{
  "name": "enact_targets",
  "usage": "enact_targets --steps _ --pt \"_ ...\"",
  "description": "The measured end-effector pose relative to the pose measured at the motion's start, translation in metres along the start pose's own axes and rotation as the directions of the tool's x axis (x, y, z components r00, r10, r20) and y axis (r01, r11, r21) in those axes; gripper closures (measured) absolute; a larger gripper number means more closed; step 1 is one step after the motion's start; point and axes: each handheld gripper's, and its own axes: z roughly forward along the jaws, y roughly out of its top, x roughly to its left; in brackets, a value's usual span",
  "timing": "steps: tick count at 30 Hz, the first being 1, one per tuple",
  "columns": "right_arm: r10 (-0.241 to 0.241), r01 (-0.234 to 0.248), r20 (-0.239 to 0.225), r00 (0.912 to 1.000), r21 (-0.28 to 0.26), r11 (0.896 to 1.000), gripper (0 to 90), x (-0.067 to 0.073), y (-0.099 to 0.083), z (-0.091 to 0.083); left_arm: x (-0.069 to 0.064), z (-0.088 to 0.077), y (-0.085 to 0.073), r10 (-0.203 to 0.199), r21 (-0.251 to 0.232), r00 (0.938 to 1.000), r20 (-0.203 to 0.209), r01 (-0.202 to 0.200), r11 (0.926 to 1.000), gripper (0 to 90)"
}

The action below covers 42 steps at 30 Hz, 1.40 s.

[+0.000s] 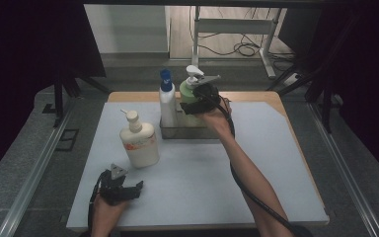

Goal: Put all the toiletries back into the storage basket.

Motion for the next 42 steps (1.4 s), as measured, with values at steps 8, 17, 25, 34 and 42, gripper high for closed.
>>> enact_targets --steps 8,17,25,34,42 --pt "0.015 -0.015 -0.015 0.9998 0.02 1.0 11.9 -0.001 -0.006 0.004 0.0 0.0 0.0 0.0 0.0 1.0 0.0 0.0 1.0 12.7" --pt "0.017 -0.016 -0.02 0.9997 0.033 0.999 12.0 -0.001 -0.011 0.008 0.0 0.0 0.0 0.002 0.003 1.0 0.0 -0.002 1.0 12.7" --pt "0.032 -0.031 -0.027 0.9991 0.047 0.998 12.0 -0.002 -0.017 0.012 0.0 0.0 0.0 0.001 0.001 1.0 0.0 -0.001 1.0 12.7" --pt "0.041 -0.039 -0.032 0.9986 0.066 0.997 12.0 -0.002 -0.023 0.018 0.0 0.0 0.0 0.001 0.001 1.0 0.0 -0.001 1.0 12.7" --pt "0.043 -0.039 -0.037 0.9984 0.084 0.996 11.9 -0.001 -0.027 0.024 0.0 0.0 0.0 0.001 0.002 1.0 -0.001 -0.001 1.0 12.7"
